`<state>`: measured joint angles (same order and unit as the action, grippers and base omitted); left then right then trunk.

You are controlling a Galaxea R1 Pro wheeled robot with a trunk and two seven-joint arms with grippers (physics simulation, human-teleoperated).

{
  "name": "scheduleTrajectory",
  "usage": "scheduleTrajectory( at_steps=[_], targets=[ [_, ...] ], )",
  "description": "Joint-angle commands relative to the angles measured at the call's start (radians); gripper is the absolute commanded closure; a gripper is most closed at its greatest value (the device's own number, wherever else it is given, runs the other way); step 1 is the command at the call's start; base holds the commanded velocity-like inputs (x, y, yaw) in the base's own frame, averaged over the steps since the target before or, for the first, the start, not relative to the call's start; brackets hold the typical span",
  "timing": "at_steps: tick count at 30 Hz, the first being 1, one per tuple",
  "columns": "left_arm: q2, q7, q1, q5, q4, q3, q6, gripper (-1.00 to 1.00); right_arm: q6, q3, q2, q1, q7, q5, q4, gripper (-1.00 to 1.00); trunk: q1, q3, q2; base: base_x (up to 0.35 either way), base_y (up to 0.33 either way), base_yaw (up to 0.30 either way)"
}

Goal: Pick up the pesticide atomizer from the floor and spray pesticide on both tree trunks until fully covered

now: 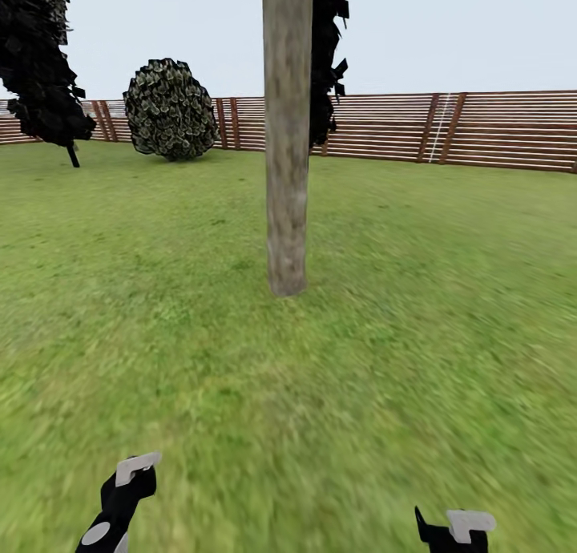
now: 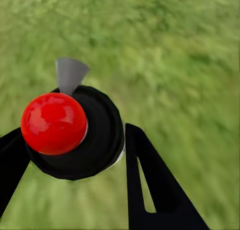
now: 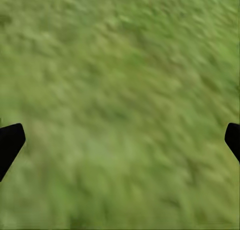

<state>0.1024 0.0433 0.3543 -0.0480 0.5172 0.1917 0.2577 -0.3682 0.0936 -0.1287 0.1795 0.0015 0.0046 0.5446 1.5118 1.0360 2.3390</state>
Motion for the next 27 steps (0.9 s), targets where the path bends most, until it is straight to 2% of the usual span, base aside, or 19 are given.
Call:
scheduleTrajectory(
  at_steps=[1, 11, 19, 27],
  targets=[
    [0.000, 0.000, 0.000, 0.000, 0.001, 0.000, 0.000, 1.00, 0.000, 0.000, 0.000, 0.000, 0.000, 0.000, 0.000, -1.00, 0.000, 0.000, 0.000, 0.338, 0.137, 0.000],
    [0.000, 0.000, 0.000, 0.000, 0.000, 0.000, 0.000, 1.00, 0.000, 0.000, 0.000, 0.000, 0.000, 0.000, 0.000, -1.00, 0.000, 0.000, 0.000, 0.338, 0.137, -0.017],
    [0.000, 0.000, 0.000, 0.000, 0.000, 0.000, 0.000, 1.00, 0.000, 0.000, 0.000, 0.000, 0.000, 0.000, 0.000, -1.00, 0.000, 0.000, 0.000, 0.338, 0.122, -0.233],
    [0.000, 0.000, 0.000, -0.005, 0.000, 0.002, 0.000, 1.00, 0.000, 0.000, 0.000, 0.000, 0.000, 0.000, 0.000, -1.00, 0.000, 0.000, 0.000, 0.340, 0.017, -0.267]
  ],
)
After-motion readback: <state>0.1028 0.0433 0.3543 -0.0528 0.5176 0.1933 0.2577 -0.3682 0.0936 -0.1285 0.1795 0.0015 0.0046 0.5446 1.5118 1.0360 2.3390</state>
